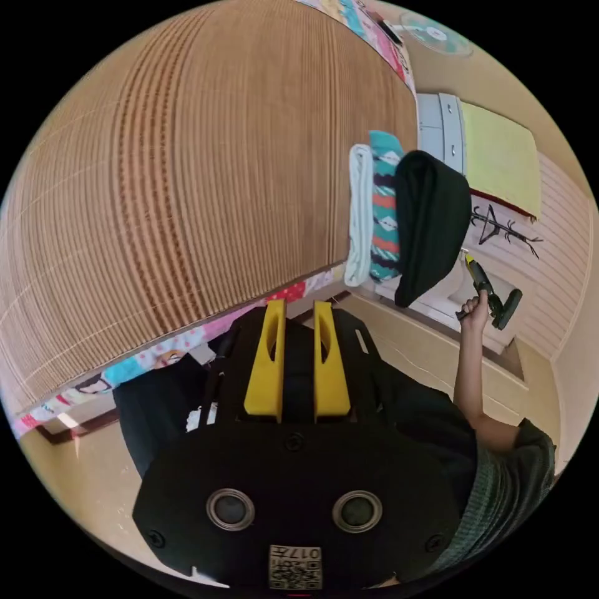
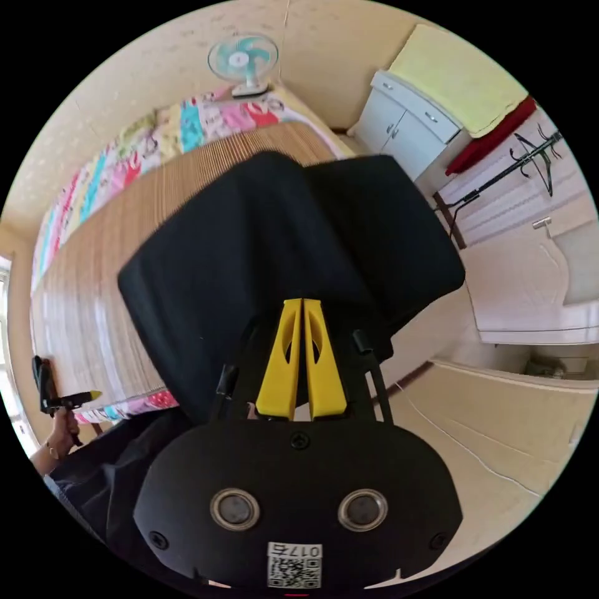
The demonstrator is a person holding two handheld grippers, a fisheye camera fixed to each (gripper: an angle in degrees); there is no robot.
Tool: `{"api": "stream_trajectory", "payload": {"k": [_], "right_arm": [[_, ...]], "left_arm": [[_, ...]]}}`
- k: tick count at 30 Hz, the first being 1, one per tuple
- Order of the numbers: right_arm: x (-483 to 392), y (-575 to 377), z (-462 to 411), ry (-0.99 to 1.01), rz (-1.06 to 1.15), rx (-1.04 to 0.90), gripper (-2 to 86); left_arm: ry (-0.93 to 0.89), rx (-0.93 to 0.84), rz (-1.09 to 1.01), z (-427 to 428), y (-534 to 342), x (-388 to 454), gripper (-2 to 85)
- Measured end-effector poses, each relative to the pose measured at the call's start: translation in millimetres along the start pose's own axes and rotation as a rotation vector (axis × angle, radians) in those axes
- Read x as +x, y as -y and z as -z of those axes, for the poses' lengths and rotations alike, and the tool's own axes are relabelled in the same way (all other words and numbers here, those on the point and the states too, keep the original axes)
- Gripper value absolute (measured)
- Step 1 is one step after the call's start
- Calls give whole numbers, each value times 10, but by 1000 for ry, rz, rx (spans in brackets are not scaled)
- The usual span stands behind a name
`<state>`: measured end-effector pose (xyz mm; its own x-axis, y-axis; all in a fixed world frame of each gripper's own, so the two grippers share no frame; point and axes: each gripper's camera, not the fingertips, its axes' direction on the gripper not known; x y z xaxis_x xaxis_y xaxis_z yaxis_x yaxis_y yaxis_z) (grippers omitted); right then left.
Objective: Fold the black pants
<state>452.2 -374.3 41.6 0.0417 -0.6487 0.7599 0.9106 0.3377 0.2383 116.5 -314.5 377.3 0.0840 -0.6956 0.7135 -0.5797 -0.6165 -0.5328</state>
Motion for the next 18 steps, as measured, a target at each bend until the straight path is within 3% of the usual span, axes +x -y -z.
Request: {"api": "stream_trajectory", "payload": {"k": [4,8,10,14,18], "right_arm": [[-143,-74,-432,-92,-106,67,3],[6,-44,-353,35,-300,-24,3],[64,-256,-167,78,-448,48,3],[-271,-972,248,378,-564,338,3],[-1190,-1221,89,585,-481,301,3]], "left_arm": [[35,208,270,947,-728,-988,71],[15,315,520,1454,-1472,-1709,68],[-7,352,626,1659,-1952,-2113,67],[-33,403,771,1927,-2635,-2643,67],[-131,487,907,2245,-3217,-3229,73]]}}
